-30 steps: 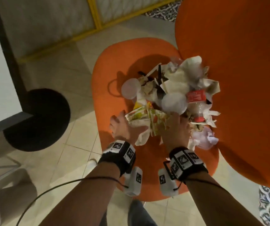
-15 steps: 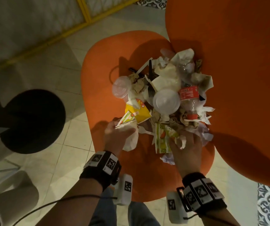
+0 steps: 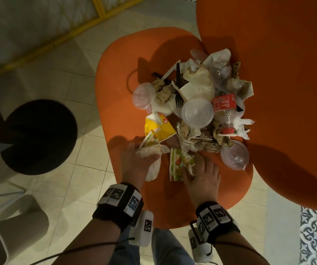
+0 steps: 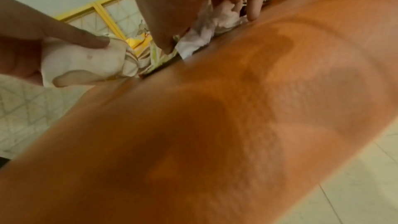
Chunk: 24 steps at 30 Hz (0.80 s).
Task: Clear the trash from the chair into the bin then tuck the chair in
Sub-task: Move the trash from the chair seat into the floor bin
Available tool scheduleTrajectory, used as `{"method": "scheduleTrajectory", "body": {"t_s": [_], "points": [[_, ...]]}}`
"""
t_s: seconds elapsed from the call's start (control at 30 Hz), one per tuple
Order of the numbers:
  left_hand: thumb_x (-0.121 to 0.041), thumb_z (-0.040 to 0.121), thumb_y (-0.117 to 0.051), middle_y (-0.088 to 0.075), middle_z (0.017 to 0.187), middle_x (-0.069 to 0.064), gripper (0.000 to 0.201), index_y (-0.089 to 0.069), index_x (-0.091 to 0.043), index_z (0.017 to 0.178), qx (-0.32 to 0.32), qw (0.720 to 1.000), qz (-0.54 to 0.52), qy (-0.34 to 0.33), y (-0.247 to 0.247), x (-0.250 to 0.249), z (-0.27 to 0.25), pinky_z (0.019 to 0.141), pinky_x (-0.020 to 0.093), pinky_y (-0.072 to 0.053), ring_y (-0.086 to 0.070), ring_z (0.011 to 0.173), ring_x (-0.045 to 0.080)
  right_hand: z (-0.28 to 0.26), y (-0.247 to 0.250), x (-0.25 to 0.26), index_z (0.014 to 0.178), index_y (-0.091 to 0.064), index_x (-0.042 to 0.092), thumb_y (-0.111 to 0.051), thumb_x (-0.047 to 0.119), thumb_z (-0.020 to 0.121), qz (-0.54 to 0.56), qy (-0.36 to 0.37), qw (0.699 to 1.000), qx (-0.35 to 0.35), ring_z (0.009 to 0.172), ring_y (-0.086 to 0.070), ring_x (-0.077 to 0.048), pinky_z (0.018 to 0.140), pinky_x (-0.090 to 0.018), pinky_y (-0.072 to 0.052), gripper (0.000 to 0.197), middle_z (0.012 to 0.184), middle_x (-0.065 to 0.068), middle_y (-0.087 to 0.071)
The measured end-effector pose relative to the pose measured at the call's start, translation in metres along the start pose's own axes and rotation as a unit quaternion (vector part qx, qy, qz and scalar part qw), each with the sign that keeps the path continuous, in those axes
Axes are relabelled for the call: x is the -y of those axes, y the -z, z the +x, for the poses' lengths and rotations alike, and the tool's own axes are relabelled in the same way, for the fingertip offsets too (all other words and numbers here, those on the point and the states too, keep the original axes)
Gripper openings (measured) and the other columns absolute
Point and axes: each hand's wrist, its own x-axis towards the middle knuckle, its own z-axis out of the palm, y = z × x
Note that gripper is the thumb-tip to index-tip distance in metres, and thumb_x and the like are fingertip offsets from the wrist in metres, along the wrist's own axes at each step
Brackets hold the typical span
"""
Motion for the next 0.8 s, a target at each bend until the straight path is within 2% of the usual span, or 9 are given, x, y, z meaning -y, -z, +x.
{"method": "scheduleTrajectory", "body": {"t_s": [0.13,0.2,0.27,0.4,0.47,0.53,0.63,0.73,0.8], "points": [[-0.017,0.064,-0.086,-0.062,0.095,0.003,0.052,-0.06,-0.004,0.107,-0.012,0.999,0.0,0.035,0.006,-0.005,0.002,0.053,0.01,-0.04,-0.059,0.08,0.013,0.003,-0.002,-0.003,0.121,-0.058,0.007,-0.075,0.032,0.072,0.031,0.01,0.999,0.024,0.101,-0.057,-0.041,0.079,-0.05,-0.05,0.057,0.113,-0.021,-0.057],[-0.019,0.066,-0.084,-0.062,0.094,0.001,0.044,-0.061,-0.01,0.102,-0.026,0.999,0.003,0.046,0.012,-0.007,-0.001,0.053,0.009,-0.036,-0.054,0.072,0.008,0.004,-0.001,-0.005,0.116,-0.059,0.004,-0.078,0.018,0.068,0.075,0.026,0.996,0.027,0.101,-0.059,-0.043,0.077,-0.047,-0.051,0.054,0.115,-0.023,-0.057],[-0.019,0.068,-0.083,-0.06,0.092,-0.004,0.04,-0.058,-0.017,0.099,-0.027,0.999,-0.002,0.037,0.015,-0.006,-0.006,0.055,0.012,-0.036,-0.053,0.072,0.007,0.005,0.004,-0.004,0.116,-0.059,0.004,-0.077,0.011,0.069,0.122,0.029,0.992,0.021,0.104,-0.059,-0.043,0.078,-0.042,-0.051,0.051,0.12,-0.022,-0.056],[-0.023,0.069,-0.082,-0.056,0.094,-0.006,0.047,-0.052,-0.018,0.105,-0.041,0.998,-0.01,0.053,0.022,-0.001,-0.012,0.056,0.016,-0.037,-0.052,0.078,0.01,0.003,0.024,0.007,0.12,-0.058,0.004,-0.076,0.005,0.069,0.222,-0.004,0.975,-0.012,0.107,-0.057,-0.037,0.079,-0.03,-0.042,0.053,0.12,-0.018,-0.058],[-0.024,0.069,-0.082,-0.058,0.094,-0.005,0.049,-0.054,-0.015,0.108,-0.058,0.996,-0.02,0.058,0.026,0.002,-0.013,0.06,0.019,-0.043,-0.056,0.081,0.014,0.004,0.035,0.018,0.118,-0.059,0.01,-0.075,0.011,0.07,0.284,0.021,0.958,-0.032,0.102,-0.057,-0.026,0.077,-0.024,-0.043,0.051,0.115,-0.009,-0.059],[-0.023,0.068,-0.083,-0.061,0.09,-0.004,0.045,-0.056,-0.015,0.103,-0.071,0.995,-0.034,0.058,0.029,0.003,-0.012,0.071,0.029,-0.051,-0.061,0.086,0.019,0.011,0.045,0.037,0.118,-0.059,0.016,-0.075,0.014,0.073,0.328,0.058,0.943,-0.017,0.101,-0.054,-0.014,0.077,-0.02,-0.046,0.048,0.112,0.003,-0.056],[-0.023,0.066,-0.084,-0.063,0.086,-0.006,0.042,-0.056,-0.018,0.097,-0.079,0.992,-0.054,0.077,0.034,0.005,-0.008,0.079,0.036,-0.053,-0.063,0.087,0.02,0.039,0.044,0.071,0.129,-0.052,0.019,-0.069,0.021,0.08,0.308,0.114,0.943,0.052,0.11,-0.05,-0.011,0.089,-0.028,-0.05,0.052,0.126,-0.001,-0.049],[-0.023,0.063,-0.086,-0.068,0.094,0.002,0.045,-0.06,-0.014,0.098,-0.081,0.991,-0.069,0.083,0.039,0.01,-0.006,0.078,0.036,-0.056,-0.066,0.087,0.02,0.07,0.027,0.096,0.143,-0.035,0.017,-0.067,0.027,0.083,0.247,0.128,0.958,0.062,0.125,-0.044,-0.025,0.1,-0.036,-0.045,0.069,0.137,-0.013,-0.038],[-0.022,0.064,-0.086,-0.068,0.098,0.005,0.046,-0.06,-0.011,0.101,-0.088,0.99,-0.074,0.082,0.043,0.013,-0.005,0.076,0.034,-0.055,-0.066,0.088,0.021,0.084,0.016,0.104,0.147,-0.026,0.013,-0.064,0.028,0.085,0.196,0.09,0.973,0.077,0.13,-0.038,-0.034,0.103,-0.043,-0.04,0.075,0.142,-0.019,-0.032]]}}
